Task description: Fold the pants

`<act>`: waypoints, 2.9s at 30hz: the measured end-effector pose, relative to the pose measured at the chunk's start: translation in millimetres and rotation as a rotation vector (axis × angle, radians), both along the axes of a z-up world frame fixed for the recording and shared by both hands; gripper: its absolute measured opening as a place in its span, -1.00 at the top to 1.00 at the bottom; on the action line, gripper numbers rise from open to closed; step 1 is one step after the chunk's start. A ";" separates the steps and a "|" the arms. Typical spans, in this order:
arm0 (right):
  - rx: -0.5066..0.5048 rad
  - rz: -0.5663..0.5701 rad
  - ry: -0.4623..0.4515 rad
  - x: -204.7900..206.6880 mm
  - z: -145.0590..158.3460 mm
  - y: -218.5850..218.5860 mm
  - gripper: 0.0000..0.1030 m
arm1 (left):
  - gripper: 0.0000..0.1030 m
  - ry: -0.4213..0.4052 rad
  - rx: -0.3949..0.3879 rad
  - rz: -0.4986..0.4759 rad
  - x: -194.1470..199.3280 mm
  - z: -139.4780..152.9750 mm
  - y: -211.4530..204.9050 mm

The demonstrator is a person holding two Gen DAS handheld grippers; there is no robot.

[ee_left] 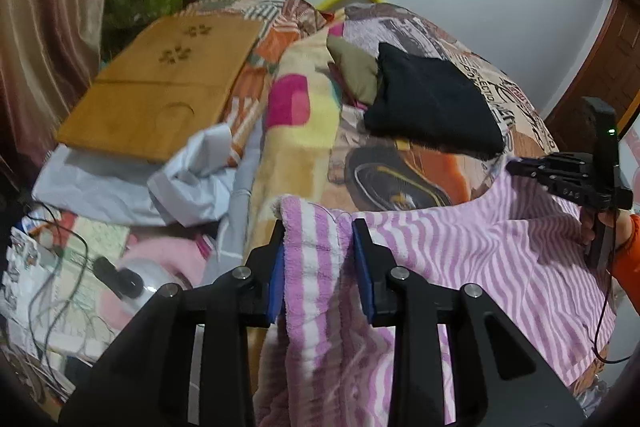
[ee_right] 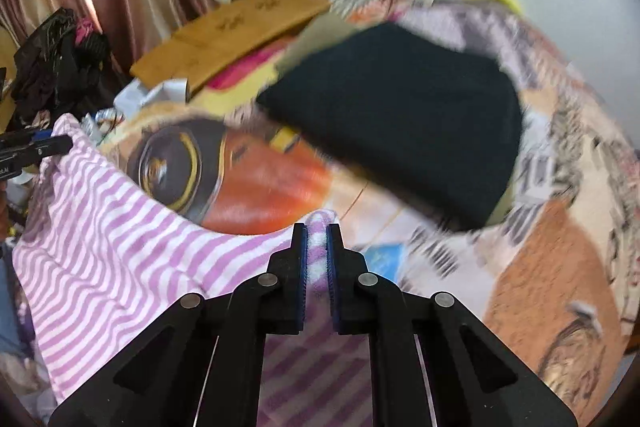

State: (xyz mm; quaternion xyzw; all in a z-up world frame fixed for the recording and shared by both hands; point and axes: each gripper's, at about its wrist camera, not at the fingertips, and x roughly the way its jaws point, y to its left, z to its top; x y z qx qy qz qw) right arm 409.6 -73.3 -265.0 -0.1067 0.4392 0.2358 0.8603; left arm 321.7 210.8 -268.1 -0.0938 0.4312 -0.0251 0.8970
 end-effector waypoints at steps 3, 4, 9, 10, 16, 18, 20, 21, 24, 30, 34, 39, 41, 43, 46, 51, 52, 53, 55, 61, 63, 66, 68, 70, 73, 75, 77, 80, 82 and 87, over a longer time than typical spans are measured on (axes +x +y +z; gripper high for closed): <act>0.000 -0.043 -0.033 10.5 6.9 -2.9 0.85 | 0.41 0.006 0.030 0.009 13.9 3.5 3.2; 0.004 -0.056 -0.030 15.4 6.3 -4.1 0.85 | 0.41 0.016 0.040 0.012 21.7 1.7 4.8; -0.047 -0.073 0.007 30.3 -7.1 1.0 0.83 | 0.36 0.133 0.057 0.035 58.7 -25.5 8.8; -0.054 -0.078 0.019 30.0 -8.3 -0.4 0.80 | 0.28 0.144 0.061 0.038 60.8 -27.4 9.1; -0.050 -0.125 -0.041 3.3 17.8 -23.2 0.33 | 0.06 0.067 0.099 0.046 37.9 9.6 8.7; -0.043 -0.142 -0.076 -13.9 31.8 -32.9 0.31 | -0.06 0.038 0.100 0.055 23.8 23.3 11.5; -0.032 -0.163 -0.108 -36.4 47.4 -45.1 0.26 | -0.16 0.018 0.096 0.062 5.4 33.2 14.5; -0.016 -0.180 -0.122 -51.4 55.9 -54.4 0.19 | -0.18 0.016 0.097 0.064 -2.6 35.5 15.2; 0.011 -0.226 -0.150 -86.6 68.6 -76.4 0.09 | -0.22 0.033 0.088 0.072 -29.1 33.3 17.1; -0.024 -0.371 -0.172 -154.7 68.0 -121.7 0.08 | -0.22 0.108 0.021 0.066 -75.3 2.1 12.4; -0.018 -0.505 -0.145 -198.6 52.3 -158.4 0.07 | -0.23 0.169 -0.021 0.073 -86.3 -23.5 5.5; -0.006 -0.664 -0.059 -236.5 20.9 -200.8 0.05 | 0.12 0.156 -0.043 0.075 -95.5 -31.0 -4.5; 0.009 -0.700 -0.021 -243.7 7.7 -211.1 0.05 | 0.34 0.156 -0.028 0.070 -96.1 -31.2 -10.0; 0.025 -0.719 0.021 -245.7 -7.2 -217.3 0.05 | 0.37 0.136 0.014 0.080 -97.4 -28.4 -15.3; 0.057 -0.727 0.024 -250.2 -19.0 -220.3 0.05 | 0.41 0.118 0.073 0.091 -99.6 -19.6 -17.4; 0.123 -0.724 0.053 -244.7 -26.0 -230.0 0.05 | 0.42 0.061 0.189 0.112 -95.7 4.2 -15.5; 0.132 -0.722 0.055 -245.6 -27.5 -231.9 0.04 | 0.42 0.055 0.204 0.115 -93.1 6.1 -15.3; 0.137 -0.721 0.053 -244.6 -28.3 -232.3 0.04 | 0.42 0.051 0.229 0.116 -88.7 6.3 -15.0; 0.141 -0.721 0.045 -248.6 -28.8 -231.5 0.03 | 0.41 0.062 0.285 0.125 -81.0 -1.5 -15.0; 0.156 -0.745 0.022 -257.6 -32.0 -231.7 -0.09 | 0.33 0.139 0.294 0.132 -71.9 -40.1 -11.0; 0.153 -0.751 0.020 -260.9 -31.4 -233.1 -0.17 | 0.29 0.130 0.275 0.145 -76.5 -34.4 -8.3; 0.148 -0.752 0.018 -264.4 -29.0 -235.5 -0.20 | 0.15 0.141 0.250 0.155 -83.0 -25.9 -6.1; 0.138 -0.756 0.014 -267.8 -26.0 -236.3 -0.20 | 0.11 0.139 0.249 0.168 -89.1 -19.1 -8.5; 0.115 -0.755 0.008 -271.0 -22.7 -235.8 -0.21 | 0.11 0.124 0.256 0.160 -95.2 -9.2 -18.4; 0.089 -0.745 -0.013 -277.4 -15.0 -234.4 -0.21 | 0.08 0.085 0.239 0.119 -100.1 6.0 -37.3; 0.093 -0.742 -0.030 -281.8 -8.8 -235.1 -0.21 | 0.02 0.046 0.229 0.072 -99.9 17.7 -57.8; 0.120 -0.736 -0.047 -285.6 -1.8 -235.0 -0.21 | -0.17 0.014 0.211 0.023 -96.2 24.5 -80.4; 0.155 -0.714 -0.071 -285.9 4.6 -231.0 -0.21 | -0.23 0.008 0.186 -0.051 -82.7 19.2 -115.4; 0.166 -0.692 -0.069 -282.6 3.9 -224.8 -0.21 | -0.23 0.040 0.172 -0.086 -72.2 5.3 -136.4; 0.178 -0.657 -0.049 -275.0 -2.1 -210.9 -0.21 | -0.23 0.150 0.131 -0.156 -66.5 -43.8 -173.3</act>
